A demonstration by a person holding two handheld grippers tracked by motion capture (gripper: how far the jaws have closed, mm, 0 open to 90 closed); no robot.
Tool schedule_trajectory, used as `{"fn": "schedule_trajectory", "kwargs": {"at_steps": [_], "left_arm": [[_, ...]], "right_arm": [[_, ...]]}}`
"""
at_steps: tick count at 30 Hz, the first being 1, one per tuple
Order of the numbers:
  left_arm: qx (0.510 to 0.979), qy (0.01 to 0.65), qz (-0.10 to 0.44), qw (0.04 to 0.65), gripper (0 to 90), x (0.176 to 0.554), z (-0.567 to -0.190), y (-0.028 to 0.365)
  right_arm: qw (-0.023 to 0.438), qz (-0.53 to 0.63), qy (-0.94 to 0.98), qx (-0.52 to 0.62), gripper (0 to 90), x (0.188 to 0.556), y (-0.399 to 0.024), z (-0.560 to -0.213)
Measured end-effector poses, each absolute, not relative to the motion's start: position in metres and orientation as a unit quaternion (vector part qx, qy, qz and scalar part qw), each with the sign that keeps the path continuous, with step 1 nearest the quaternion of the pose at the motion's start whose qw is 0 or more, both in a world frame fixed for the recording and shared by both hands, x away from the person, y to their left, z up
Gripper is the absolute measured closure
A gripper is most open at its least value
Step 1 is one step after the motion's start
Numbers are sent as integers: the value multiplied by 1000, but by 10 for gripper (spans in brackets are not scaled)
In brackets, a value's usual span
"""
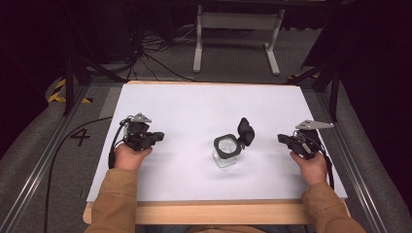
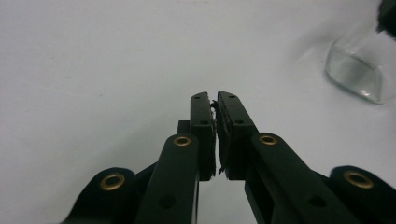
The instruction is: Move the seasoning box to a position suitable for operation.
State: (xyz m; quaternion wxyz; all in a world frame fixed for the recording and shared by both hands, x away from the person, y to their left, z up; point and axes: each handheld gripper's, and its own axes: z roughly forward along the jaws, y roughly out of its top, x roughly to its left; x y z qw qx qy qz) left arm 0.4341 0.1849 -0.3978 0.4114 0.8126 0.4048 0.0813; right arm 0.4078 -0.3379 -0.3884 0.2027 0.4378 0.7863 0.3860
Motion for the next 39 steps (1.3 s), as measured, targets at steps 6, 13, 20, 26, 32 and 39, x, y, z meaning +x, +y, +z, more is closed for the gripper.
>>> {"fn": "schedule_trajectory", "kwargs": {"at_steps": [6, 13, 20, 26, 32, 39], "left_arm": [[804, 383, 66, 450, 895, 432, -389, 178], [817, 346, 55, 457, 898, 437, -377, 142], [830, 318, 59, 454, 898, 444, -381, 114], [828, 293, 25, 478, 898, 446, -383, 92], [833, 252, 10, 493, 898, 437, -377, 68], [839, 235, 4, 491, 898, 433, -380, 46]], "right_arm": [[204, 401, 786, 424, 897, 401, -328, -377], [198, 418, 785, 411, 896, 388, -317, -365], [196, 437, 781, 401, 896, 376, -307, -352], [197, 448, 782, 386, 895, 373, -295, -343], [194, 452, 787, 374, 895, 372, -286, -342], [190, 458, 784, 372, 894, 373, -283, -339]]}}
